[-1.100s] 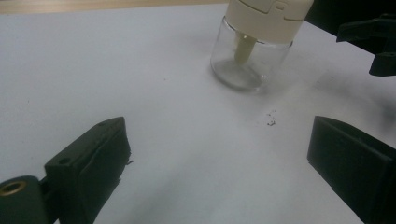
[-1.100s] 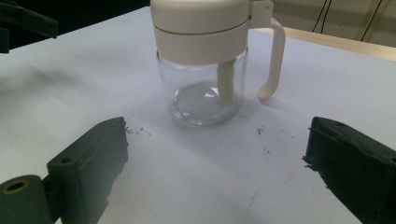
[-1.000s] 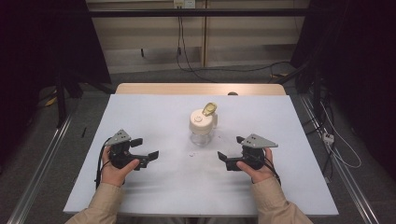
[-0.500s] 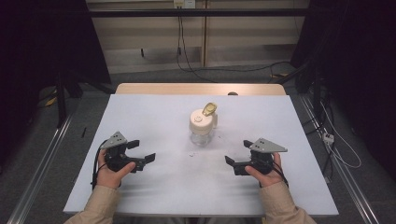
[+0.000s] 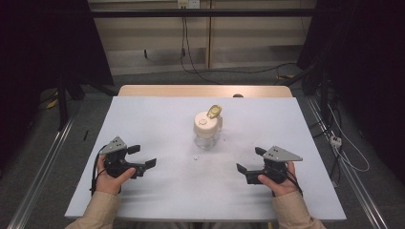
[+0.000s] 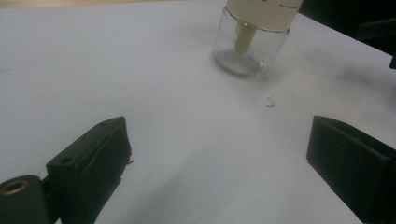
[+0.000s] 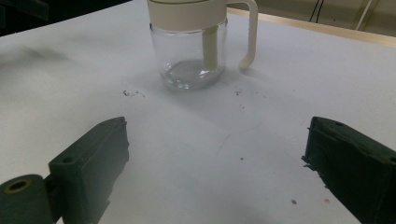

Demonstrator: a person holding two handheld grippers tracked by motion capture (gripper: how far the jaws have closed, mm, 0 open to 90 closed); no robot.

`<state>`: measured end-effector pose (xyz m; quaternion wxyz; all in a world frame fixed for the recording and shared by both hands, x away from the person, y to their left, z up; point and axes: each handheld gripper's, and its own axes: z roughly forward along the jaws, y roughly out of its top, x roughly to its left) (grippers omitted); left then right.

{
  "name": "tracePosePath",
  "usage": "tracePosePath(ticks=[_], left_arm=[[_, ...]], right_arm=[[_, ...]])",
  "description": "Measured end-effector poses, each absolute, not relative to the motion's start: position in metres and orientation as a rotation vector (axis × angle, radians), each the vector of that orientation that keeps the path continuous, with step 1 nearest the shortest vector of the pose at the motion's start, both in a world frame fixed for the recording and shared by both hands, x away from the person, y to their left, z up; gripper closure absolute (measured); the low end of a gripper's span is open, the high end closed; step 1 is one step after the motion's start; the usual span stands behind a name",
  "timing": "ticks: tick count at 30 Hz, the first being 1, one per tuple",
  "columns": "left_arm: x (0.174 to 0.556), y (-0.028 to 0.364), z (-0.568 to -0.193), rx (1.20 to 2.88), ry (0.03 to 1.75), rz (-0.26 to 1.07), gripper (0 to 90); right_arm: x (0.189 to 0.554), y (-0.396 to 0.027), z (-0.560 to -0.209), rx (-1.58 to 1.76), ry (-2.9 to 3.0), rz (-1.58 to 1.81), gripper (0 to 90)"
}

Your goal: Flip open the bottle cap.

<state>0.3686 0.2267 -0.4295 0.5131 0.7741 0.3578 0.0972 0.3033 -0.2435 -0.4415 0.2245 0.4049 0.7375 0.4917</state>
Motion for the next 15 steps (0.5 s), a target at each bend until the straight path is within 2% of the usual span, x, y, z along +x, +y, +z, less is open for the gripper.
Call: tracePosePath(ticks=[15], left_arm=[[0.361, 0.239, -0.433, 1.864, 0.877, 0.243, 5.8]], right_arm=[[0.292, -0.265, -0.445, 1.144, 2.008, 1.331, 6.6]])
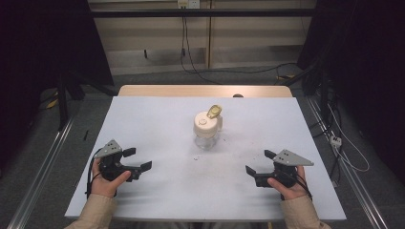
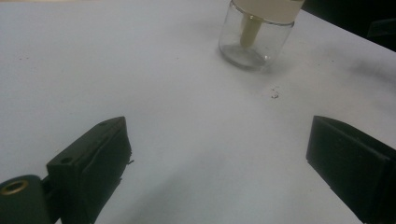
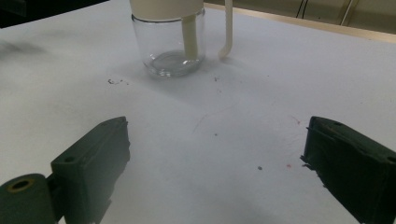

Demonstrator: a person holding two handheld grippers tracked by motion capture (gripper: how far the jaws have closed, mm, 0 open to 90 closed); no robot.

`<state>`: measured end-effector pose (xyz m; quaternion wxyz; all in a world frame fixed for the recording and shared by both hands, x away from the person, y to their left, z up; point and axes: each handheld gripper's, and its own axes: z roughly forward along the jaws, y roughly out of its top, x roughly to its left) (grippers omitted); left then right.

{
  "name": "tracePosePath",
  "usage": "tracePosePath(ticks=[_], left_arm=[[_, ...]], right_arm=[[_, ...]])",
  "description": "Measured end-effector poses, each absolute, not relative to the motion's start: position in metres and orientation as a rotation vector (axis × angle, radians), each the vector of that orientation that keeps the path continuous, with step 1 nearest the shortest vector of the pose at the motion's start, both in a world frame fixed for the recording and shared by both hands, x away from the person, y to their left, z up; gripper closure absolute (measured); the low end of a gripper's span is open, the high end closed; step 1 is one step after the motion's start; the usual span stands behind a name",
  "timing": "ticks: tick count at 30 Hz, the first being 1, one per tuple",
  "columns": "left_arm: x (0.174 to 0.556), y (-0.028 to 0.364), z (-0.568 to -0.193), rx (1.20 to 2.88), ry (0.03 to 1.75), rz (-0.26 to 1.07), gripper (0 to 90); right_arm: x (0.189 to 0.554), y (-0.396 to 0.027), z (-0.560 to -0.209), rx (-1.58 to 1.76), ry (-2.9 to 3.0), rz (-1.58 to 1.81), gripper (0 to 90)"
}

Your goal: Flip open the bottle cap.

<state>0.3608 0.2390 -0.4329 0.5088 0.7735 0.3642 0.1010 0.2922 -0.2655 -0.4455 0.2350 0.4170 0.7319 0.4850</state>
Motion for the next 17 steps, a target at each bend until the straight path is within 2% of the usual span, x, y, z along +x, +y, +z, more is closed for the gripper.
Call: tracePosePath(ticks=[17], left_arm=[[0.3599, 0.2385, -0.4341, 1.857, 0.878, 0.255, 5.7]], right_arm=[[0.2917, -0.2693, -0.4488, 1.148, 2.016, 1.338, 6.2]])
